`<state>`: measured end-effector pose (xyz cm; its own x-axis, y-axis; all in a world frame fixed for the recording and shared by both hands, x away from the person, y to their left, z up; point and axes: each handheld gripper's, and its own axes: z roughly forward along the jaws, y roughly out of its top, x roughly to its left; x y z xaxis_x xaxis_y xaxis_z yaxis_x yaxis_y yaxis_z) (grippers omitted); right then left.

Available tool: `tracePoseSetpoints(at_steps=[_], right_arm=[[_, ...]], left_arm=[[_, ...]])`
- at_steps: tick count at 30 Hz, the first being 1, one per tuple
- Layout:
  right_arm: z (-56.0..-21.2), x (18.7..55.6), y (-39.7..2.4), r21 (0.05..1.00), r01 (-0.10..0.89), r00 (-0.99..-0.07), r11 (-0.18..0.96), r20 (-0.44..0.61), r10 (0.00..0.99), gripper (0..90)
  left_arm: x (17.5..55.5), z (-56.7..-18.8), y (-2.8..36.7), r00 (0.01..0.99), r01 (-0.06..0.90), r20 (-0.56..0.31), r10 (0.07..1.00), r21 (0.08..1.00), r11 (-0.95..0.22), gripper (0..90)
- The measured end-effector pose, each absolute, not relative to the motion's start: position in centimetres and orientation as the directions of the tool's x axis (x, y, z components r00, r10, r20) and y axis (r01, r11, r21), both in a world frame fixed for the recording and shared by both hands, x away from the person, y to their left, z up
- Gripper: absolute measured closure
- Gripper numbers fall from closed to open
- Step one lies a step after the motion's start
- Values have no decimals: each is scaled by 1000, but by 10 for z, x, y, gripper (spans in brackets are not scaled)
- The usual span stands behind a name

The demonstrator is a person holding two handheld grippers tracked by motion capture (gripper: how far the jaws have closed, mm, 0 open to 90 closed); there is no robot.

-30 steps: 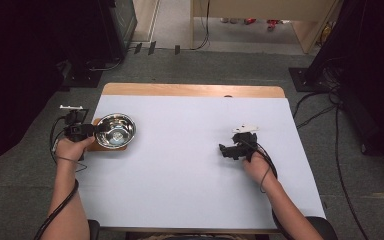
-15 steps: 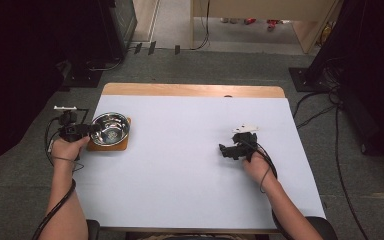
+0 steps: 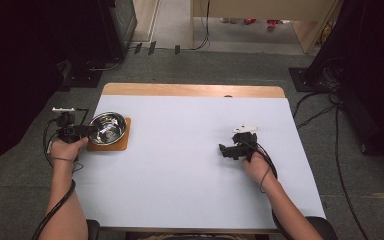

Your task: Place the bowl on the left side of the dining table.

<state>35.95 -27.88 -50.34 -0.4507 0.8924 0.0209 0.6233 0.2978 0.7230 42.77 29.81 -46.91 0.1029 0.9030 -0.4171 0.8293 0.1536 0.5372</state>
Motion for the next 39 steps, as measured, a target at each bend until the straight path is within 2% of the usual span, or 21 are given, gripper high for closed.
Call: tracePoseSetpoints(at_steps=[4, 16, 22, 28, 39], right_arm=[[-503, 359, -279, 723, 623, -451, 298, 21, 892, 75], [-503, 360, -279, 723, 622, -451, 299, 19, 892, 75], [-503, 359, -279, 723, 624, -450, 297, 21, 893, 75], [-503, 360, -279, 723, 623, -450, 298, 21, 893, 75], [-503, 360, -279, 723, 623, -450, 298, 21, 893, 75]], left_arm=[[428, -469, 298, 103, 824, -414, 904, 545, 156, 798], [426, -468, 299, 129, 810, -425, 896, 567, 152, 614], [425, -463, 297, 144, 799, -397, 906, 587, 130, 553], [423, -459, 297, 137, 791, -374, 917, 598, 125, 454], [418, -445, 295, 141, 789, -347, 927, 606, 106, 396]])
